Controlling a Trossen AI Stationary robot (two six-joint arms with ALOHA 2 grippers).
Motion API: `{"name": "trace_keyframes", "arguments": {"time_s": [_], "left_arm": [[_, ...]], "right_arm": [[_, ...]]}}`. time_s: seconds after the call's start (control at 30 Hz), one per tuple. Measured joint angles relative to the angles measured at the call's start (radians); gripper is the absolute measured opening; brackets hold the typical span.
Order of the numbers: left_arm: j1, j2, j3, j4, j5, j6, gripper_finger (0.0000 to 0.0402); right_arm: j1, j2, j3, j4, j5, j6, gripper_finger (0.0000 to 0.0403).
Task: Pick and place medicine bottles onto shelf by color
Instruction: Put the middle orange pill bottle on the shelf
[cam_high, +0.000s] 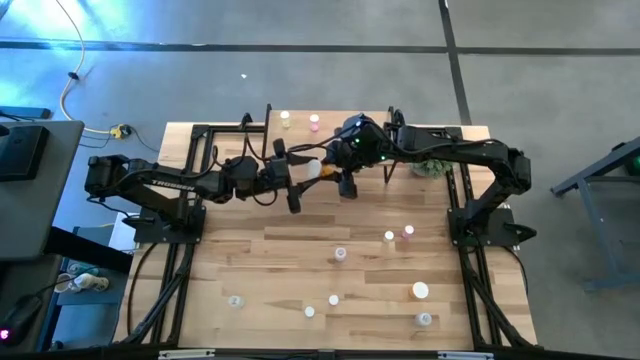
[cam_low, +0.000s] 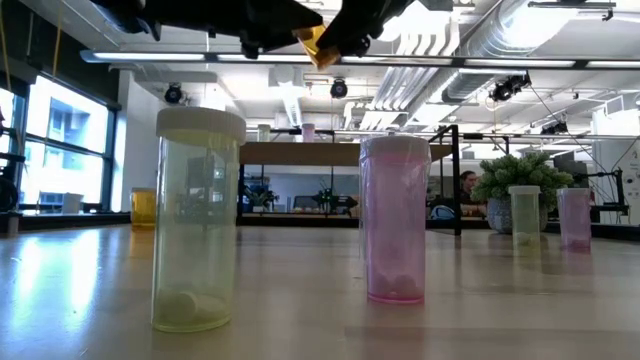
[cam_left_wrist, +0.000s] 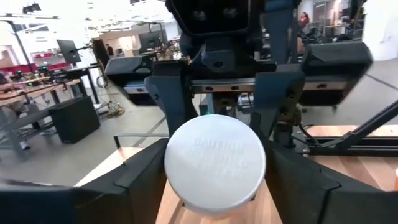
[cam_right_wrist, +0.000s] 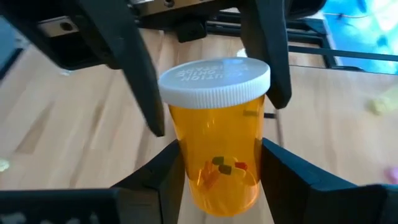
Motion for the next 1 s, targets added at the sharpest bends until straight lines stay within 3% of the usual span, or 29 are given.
{"name": "trace_keyframes", "arguments": {"time_s": [0.3,0.7,1.0], "left_arm": [[0.000,-0.009,0.000,-0.002,-0.117,-0.002,0.0284],[0.000,-0.049,0.000,-0.015,-0.114,-0.003,0.0283],[0.000,-0.049,0.000,-0.035,-0.114,-0.003,0.0282]], "right_arm": [[-0.006,-0.031,0.000,-0.027,0.063,-0.002,0.0164],[-0.040,-0.167,0.000,-0.038,0.193,-0.016,0.0164],[-0.146,-0.263,0.000,-0.071,0.231,-0.031,0.0164]]}}
